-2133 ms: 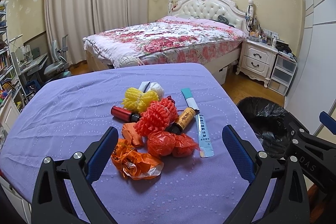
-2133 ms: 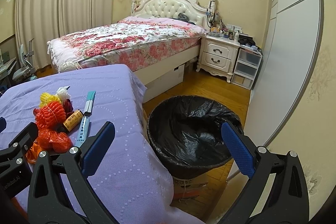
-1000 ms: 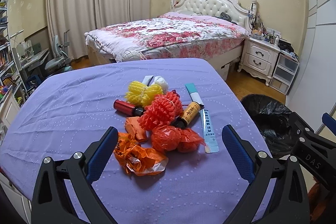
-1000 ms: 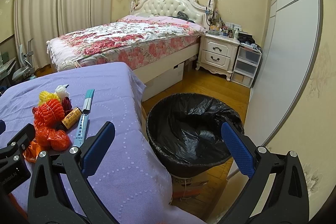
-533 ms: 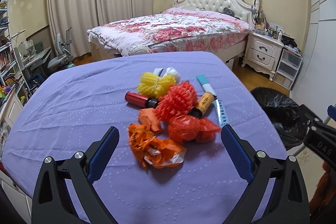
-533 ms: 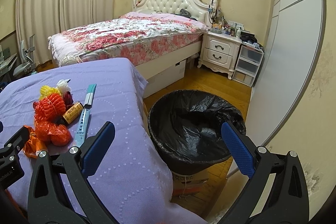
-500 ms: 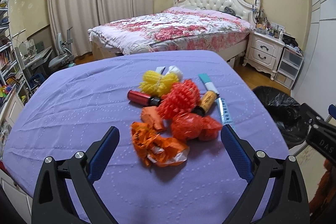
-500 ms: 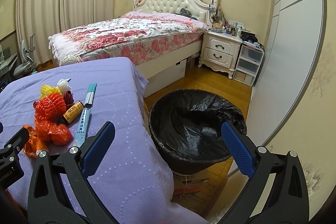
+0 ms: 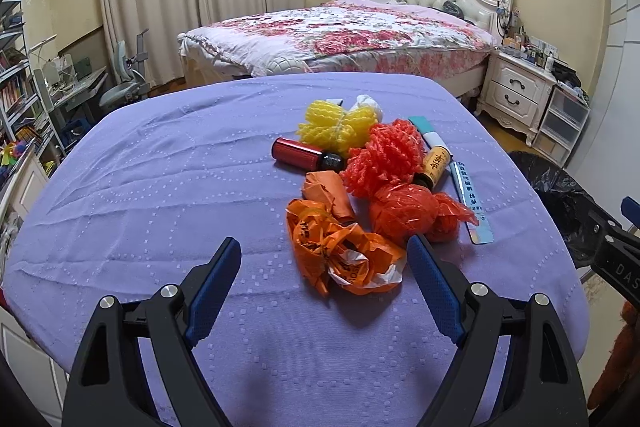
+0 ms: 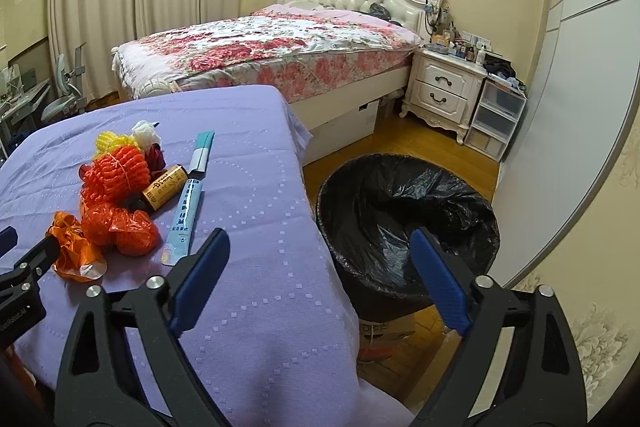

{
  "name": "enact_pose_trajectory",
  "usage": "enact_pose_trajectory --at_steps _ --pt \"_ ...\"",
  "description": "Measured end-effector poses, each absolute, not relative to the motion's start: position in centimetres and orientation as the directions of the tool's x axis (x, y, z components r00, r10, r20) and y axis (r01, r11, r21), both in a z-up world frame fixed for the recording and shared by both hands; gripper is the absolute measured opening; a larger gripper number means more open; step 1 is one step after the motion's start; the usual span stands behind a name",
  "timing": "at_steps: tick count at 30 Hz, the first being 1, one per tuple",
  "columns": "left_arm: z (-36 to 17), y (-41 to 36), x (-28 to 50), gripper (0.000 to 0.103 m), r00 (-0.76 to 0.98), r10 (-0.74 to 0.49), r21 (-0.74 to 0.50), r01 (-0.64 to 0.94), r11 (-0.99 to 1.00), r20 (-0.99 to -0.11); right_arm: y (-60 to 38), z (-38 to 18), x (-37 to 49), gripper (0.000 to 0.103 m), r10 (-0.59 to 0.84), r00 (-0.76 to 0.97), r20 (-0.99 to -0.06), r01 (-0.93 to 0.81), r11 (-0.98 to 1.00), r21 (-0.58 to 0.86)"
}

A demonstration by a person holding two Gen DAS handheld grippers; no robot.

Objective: Collect trash
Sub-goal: 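Grasp the crumpled orange plastic bag with the left gripper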

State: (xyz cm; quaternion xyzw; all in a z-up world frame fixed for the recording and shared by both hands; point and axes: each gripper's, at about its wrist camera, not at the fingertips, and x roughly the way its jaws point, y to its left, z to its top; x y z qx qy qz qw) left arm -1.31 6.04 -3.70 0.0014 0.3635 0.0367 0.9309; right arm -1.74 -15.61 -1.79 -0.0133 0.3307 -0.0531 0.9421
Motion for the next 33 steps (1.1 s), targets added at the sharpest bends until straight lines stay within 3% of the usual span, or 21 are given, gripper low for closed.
enact_pose_trajectory --at_steps 9,23,29,33 --pt "-4.4 7.8 -1.4 0.083 0.706 0.096 0.034 -0.102 0.994 -0.702 -15.9 -2.1 -1.8 0.077 -0.086 0.765 -0.638 0.081 0.996 -0.038" --pt "-5.5 6.6 -0.1 0.085 0.682 0.1 0.047 -0.096 0.994 -0.724 -15.2 -2.8 -1.7 0.077 -0.065 0.756 -0.652 0.062 0.998 -0.028" --pt "-6.2 7.7 0.1 0.084 0.657 0.057 -0.003 -0.089 0.996 -0.752 -15.1 -3.3 -1.6 0.077 -0.056 0.746 -0.664 0.049 0.998 -0.029" --pt "-6.2 8.7 -0.6 0.078 0.653 0.044 -0.007 -0.075 0.997 -0.756 -14.8 -3.5 -1.6 0.077 -0.049 0.742 -0.668 0.039 0.999 -0.03"
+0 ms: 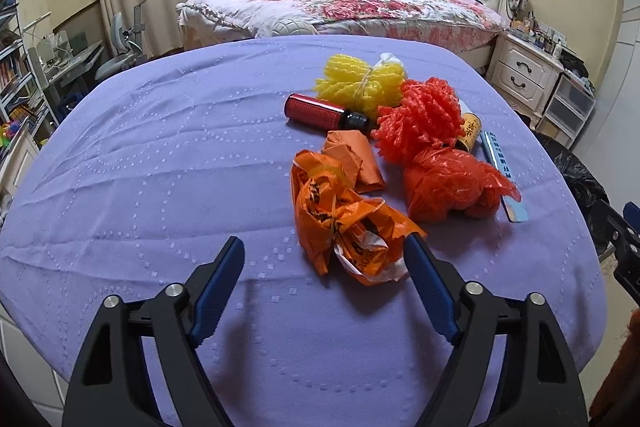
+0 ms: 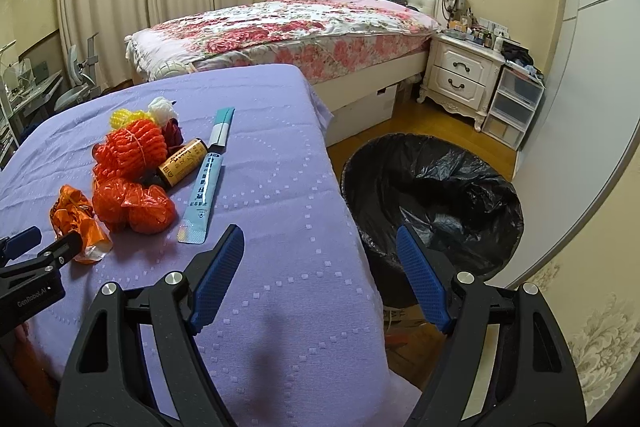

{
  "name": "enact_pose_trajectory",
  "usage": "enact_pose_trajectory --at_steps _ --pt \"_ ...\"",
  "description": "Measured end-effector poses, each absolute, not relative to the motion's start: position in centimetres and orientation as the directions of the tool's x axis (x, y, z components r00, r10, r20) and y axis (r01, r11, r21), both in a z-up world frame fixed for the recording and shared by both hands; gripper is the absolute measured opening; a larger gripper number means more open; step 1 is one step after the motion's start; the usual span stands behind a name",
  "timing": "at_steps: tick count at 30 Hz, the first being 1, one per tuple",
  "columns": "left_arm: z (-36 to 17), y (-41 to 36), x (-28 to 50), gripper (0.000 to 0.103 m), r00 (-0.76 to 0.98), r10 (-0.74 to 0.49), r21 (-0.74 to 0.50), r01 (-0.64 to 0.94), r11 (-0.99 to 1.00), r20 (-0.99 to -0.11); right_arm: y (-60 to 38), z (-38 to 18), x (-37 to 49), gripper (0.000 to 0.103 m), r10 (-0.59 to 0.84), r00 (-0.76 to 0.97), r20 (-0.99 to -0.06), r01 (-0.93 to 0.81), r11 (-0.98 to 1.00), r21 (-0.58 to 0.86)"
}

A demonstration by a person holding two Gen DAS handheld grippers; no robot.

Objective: Collect trash
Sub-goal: 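Grasp the crumpled orange plastic bag with the left gripper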

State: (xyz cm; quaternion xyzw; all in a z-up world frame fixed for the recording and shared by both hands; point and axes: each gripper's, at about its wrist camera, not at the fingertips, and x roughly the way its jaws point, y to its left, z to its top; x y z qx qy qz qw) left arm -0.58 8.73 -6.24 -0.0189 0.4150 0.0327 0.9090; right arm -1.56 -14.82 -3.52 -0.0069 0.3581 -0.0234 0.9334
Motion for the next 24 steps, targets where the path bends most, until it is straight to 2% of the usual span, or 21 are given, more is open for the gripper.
enact_pose_trajectory --at_steps 8,12,19,20,22,24 --pt "-5.5 9.8 -1.4 0.078 0.667 0.038 -0.029 -0.09 0.996 -0.744 -14.2 -3.7 -1.5 0.077 -0.043 0.738 -0.674 0.025 0.999 -0.036" --pt "-5.0 8.8 -0.9 0.083 0.689 0.049 -0.017 -0.088 0.996 -0.723 -13.8 -3.7 -1.5 0.077 -0.039 0.737 -0.675 0.017 0.999 -0.04" --pt "-5.9 9.6 0.9 0.082 0.659 0.069 -0.015 -0.12 0.993 -0.749 -13.7 -3.7 -1.6 0.077 -0.039 0.738 -0.674 0.017 0.999 -0.039" --pt "-5.9 9.7 0.9 0.079 0.66 0.068 -0.014 -0.119 0.993 -0.748 -13.6 -3.7 -1.6 0.077 -0.038 0.738 -0.674 0.016 0.999 -0.039" --pt "-6.2 10.0 0.8 0.056 0.65 0.043 -0.027 -0.097 0.995 -0.758 -13.6 -3.7 -1.6 0.077 -0.035 0.736 -0.676 0.013 0.999 -0.038" --pt "-6.7 10.6 0.8 0.046 0.636 -0.011 -0.077 -0.076 0.994 -0.771 -13.3 -3.7 -1.5 0.077 -0.027 0.734 -0.679 0.003 0.999 -0.037"
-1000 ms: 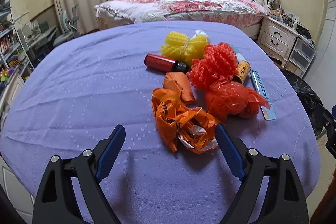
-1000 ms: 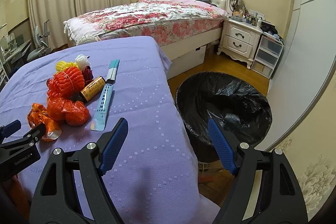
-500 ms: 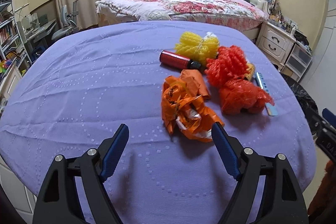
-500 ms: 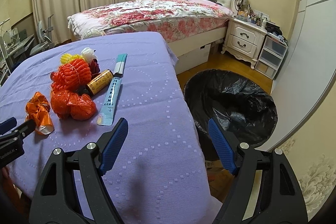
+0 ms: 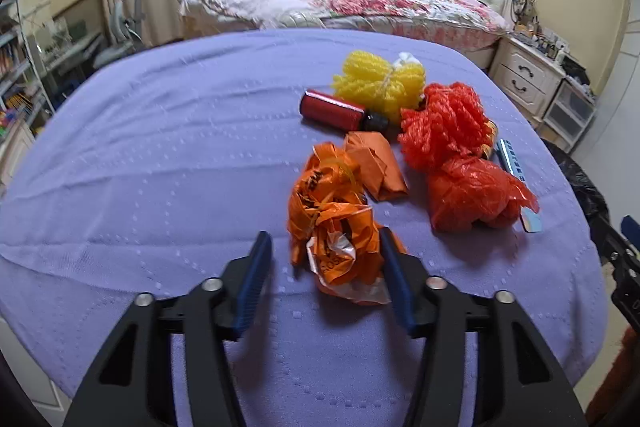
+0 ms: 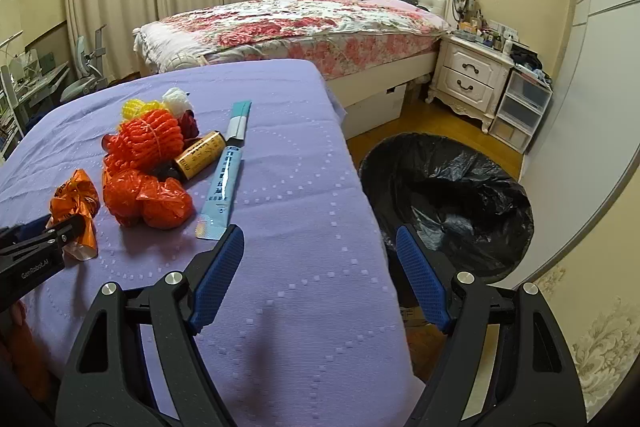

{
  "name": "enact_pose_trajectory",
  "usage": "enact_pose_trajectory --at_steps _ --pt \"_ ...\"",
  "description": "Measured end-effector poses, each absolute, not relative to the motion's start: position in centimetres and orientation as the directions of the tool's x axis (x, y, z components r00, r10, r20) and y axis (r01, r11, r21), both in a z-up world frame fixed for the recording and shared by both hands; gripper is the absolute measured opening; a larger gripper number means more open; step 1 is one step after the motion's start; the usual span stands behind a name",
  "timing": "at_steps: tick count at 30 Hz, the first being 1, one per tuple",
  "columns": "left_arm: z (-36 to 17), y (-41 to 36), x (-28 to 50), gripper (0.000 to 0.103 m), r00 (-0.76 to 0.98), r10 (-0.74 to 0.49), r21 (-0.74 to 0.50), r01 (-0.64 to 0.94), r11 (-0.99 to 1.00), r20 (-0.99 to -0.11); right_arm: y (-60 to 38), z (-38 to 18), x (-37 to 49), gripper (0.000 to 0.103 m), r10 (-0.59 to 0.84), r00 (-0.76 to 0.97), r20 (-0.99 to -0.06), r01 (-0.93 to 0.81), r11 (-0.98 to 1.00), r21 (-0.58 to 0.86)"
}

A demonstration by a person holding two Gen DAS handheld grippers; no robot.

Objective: Collect trash
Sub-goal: 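Grasp the crumpled orange plastic bag with the left gripper, then grasp the red mesh net with the right gripper while the left gripper holds the orange bag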

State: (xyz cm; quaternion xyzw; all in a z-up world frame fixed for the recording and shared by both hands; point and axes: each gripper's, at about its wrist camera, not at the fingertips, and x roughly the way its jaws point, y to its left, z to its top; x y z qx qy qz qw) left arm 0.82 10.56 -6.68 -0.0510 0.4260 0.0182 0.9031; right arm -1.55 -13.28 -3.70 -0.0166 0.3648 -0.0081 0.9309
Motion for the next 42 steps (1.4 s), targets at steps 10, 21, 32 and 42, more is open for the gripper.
enact_pose_trajectory --at_steps 10,21,32,42 --pt "-6.1 11.9 -0.9 0.032 0.666 0.002 -0.052 -0.061 0.997 -0.746 -10.5 -2.5 -1.0 0.077 0.055 0.737 -0.673 -0.08 0.997 -0.006" --pt "-4.7 16.3 -1.7 0.031 0.713 0.11 0.01 -0.143 0.99 -0.692 -4.7 -0.8 2.8 0.077 0.149 0.735 -0.661 -0.182 0.983 0.019" --pt "-2.9 21.6 -1.1 0.031 0.724 0.175 -0.019 -0.251 0.968 -0.668 -0.1 -2.3 6.5 0.076 0.147 0.685 -0.713 -0.223 0.975 -0.014" --pt "-2.8 21.2 -0.8 0.031 0.731 0.153 -0.041 -0.241 0.97 -0.665 -0.6 -2.2 6.4 0.033 0.22 0.67 -0.708 -0.248 0.967 0.066"
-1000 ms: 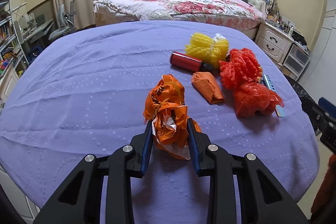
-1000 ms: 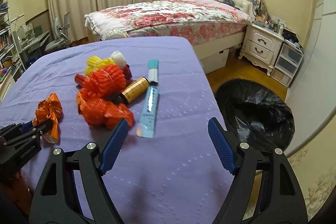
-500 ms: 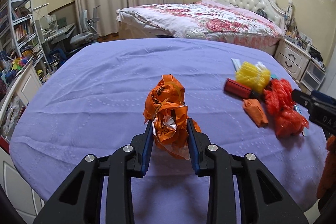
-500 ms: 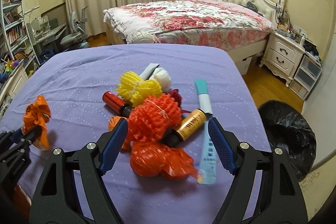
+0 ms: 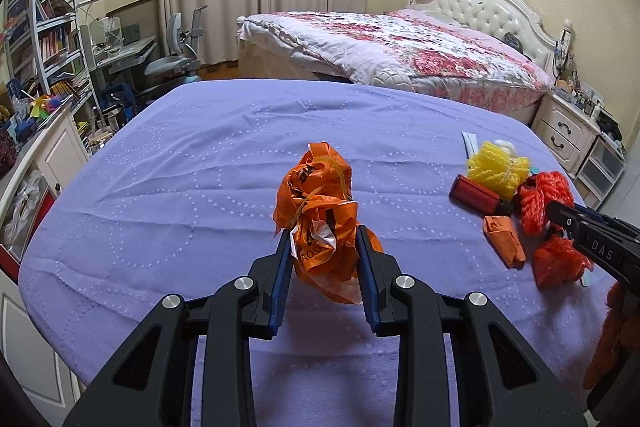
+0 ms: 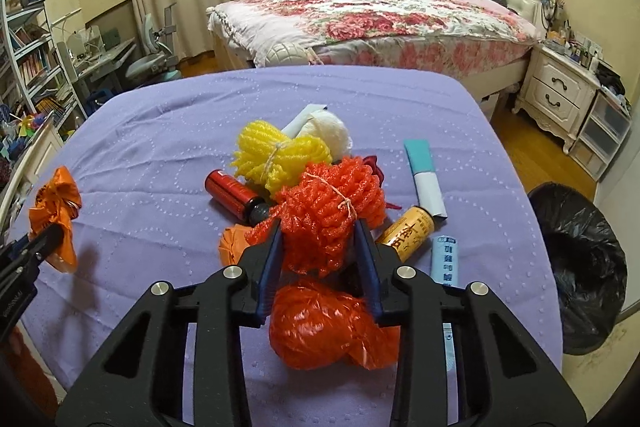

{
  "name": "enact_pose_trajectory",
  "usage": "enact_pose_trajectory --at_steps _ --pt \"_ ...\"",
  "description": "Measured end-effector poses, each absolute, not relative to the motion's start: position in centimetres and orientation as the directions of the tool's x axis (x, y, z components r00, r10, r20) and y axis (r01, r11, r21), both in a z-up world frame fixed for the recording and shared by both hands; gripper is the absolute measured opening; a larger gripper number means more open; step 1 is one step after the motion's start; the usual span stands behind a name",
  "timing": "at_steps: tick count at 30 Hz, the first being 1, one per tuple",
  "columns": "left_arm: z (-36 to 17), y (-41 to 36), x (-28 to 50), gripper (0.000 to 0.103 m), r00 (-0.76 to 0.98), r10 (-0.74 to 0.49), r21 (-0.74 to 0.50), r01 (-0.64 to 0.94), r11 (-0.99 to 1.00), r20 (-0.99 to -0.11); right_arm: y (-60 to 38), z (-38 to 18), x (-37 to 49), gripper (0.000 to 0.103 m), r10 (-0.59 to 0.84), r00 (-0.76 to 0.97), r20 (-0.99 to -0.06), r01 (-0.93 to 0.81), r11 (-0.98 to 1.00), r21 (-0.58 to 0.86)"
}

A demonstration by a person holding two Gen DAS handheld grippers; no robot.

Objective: Collect trash
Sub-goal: 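Grasp the red mesh net with the right gripper while the left gripper holds the orange bag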

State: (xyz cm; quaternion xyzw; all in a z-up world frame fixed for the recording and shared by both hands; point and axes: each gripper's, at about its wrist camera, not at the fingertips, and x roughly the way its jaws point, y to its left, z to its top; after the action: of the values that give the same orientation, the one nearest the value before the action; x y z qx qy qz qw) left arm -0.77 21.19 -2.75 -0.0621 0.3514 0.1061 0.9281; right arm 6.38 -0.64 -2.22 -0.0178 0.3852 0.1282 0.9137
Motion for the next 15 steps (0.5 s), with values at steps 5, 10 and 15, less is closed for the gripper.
enact_pose_trajectory --at_steps 5,10,15 --pt "-2.3 19.7 -0.9 0.031 0.744 0.123 -0.056 -0.21 0.976 -0.656 -1.8 -1.0 5.1 0.033 0.216 0.705 -0.676 -0.245 0.968 0.054" --pt "-1.8 17.3 -1.0 0.031 0.761 0.081 -0.058 -0.155 0.986 -0.644 -4.2 -0.2 3.6 0.033 0.195 0.733 -0.652 -0.214 0.975 0.051" --pt "-1.2 14.0 -0.7 0.031 0.774 0.027 -0.058 -0.082 0.995 -0.633 -8.0 0.2 2.2 0.033 0.123 0.771 -0.625 -0.14 0.99 0.022"
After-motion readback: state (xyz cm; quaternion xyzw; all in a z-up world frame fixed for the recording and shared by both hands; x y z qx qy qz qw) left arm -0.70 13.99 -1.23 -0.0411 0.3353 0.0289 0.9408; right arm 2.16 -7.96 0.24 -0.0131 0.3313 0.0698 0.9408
